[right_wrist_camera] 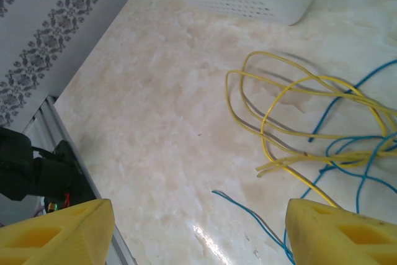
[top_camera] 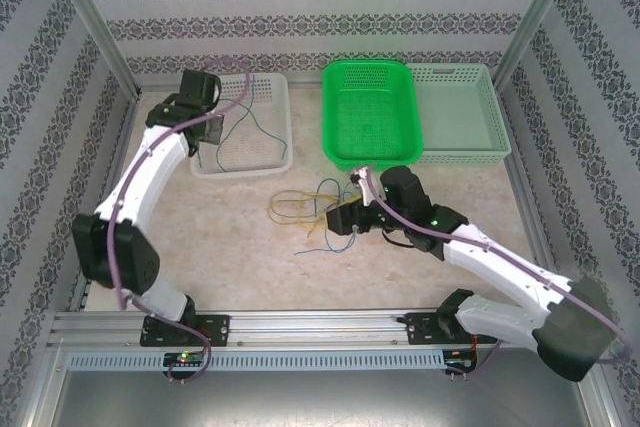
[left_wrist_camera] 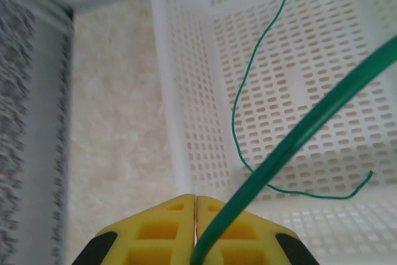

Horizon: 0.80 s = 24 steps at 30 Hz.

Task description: Untangle the cables

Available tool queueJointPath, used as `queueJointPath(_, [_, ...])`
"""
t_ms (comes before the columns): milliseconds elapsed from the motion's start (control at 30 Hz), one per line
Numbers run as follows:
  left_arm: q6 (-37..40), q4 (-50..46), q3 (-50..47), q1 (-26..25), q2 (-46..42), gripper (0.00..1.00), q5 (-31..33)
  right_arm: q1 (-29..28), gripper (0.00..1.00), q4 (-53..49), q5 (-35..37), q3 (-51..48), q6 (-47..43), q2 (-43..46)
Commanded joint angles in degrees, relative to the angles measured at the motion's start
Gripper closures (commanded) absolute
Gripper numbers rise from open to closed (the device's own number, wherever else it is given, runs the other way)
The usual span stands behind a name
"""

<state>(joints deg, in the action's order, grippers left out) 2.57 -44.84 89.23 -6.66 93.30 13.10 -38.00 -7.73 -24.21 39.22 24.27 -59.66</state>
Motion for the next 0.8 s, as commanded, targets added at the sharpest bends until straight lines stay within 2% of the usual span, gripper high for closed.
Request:
queueJointPath(0, [-8.5, -4.0, 5.0, 4.8, 4.8, 0.98, -8.8, 0.8, 0.26, 0.0, 4.2, -2.3, 2.2, 5.1])
queueJointPath(300, [-17.5, -6.9, 17.5, 7.3, 19.2, 0.99, -17.8, 1.6, 0.25, -0.5, 9.0, -9.1, 6.2, 15.5])
queueJointPath(533, [-22.0, -7.5, 20.6, 7.8, 25.7, 0.86, -19.3, 1.7, 0.25, -2.3, 10.4, -10.1, 6.5, 19.6])
queueJointPath(633, [-22.3, -7.7, 20.2, 7.8, 26.7, 0.83, -19.2, 1.8, 0.25, -3.1, 10.6, -10.0, 6.2, 20.2])
queueJointPath(700, [-22.2, -7.4, 18.9, 7.8, 26.3, 0.76, -18.1, 2.0, 0.25, -3.4, 10.7, -10.0, 6.1, 20.2])
queueJointPath(767, [-22.5, -6.5, 17.1, 7.8, 25.5, 0.55, -17.7, 2.0, 0.25, -3.3, 10.6, -10.0, 6.1, 20.1])
